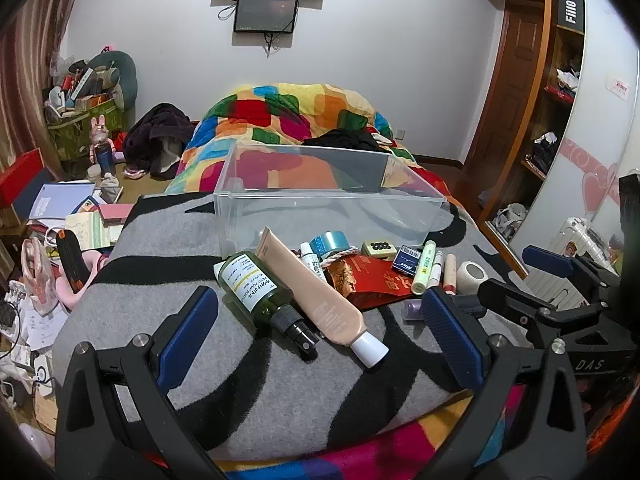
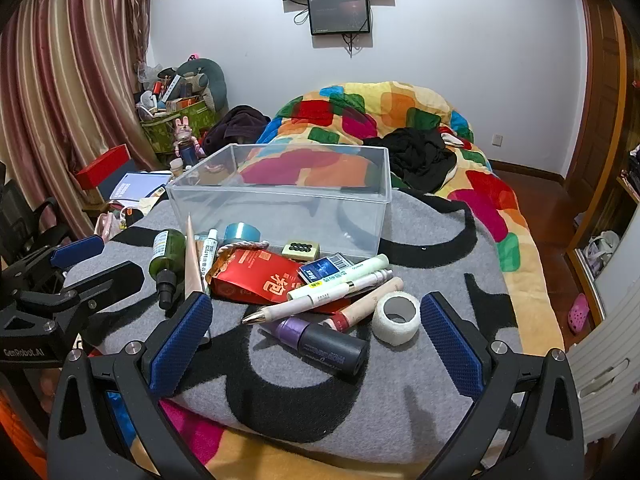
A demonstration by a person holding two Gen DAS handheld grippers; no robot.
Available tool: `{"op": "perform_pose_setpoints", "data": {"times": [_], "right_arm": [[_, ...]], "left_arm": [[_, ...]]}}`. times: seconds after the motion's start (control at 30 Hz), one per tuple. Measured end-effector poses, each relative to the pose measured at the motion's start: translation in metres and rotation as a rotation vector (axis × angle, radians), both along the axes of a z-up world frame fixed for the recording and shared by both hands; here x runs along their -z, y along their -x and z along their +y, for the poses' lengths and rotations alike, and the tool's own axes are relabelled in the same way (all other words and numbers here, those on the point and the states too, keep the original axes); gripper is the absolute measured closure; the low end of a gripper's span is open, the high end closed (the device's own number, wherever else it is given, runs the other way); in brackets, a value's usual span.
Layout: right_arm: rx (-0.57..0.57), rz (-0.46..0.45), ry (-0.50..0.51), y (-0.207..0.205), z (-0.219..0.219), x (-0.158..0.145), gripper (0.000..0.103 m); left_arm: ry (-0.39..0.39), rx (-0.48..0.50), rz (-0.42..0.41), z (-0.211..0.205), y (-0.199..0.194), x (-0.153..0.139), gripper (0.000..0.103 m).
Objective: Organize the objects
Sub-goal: 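Reach both grippers toward the scattered items on the blanket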
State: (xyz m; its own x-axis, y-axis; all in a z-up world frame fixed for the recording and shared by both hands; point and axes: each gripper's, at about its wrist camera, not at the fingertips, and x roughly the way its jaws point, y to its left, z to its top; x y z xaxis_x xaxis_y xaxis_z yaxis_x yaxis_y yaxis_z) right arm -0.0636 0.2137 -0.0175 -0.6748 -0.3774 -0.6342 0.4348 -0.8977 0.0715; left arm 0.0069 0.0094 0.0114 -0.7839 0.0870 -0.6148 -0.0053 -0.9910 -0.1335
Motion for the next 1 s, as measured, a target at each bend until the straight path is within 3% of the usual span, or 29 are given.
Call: {"op": "perform_pose_setpoints", "data": {"times": [1.0], "right_arm": [[-0.003,-0.007,0.004,0.0002,-0.0004,0.0030,0.000]], "left_arm": [[-0.012,-0.006,-0.008,-0.0037,-0.0019,0.0009,0.000]]}}
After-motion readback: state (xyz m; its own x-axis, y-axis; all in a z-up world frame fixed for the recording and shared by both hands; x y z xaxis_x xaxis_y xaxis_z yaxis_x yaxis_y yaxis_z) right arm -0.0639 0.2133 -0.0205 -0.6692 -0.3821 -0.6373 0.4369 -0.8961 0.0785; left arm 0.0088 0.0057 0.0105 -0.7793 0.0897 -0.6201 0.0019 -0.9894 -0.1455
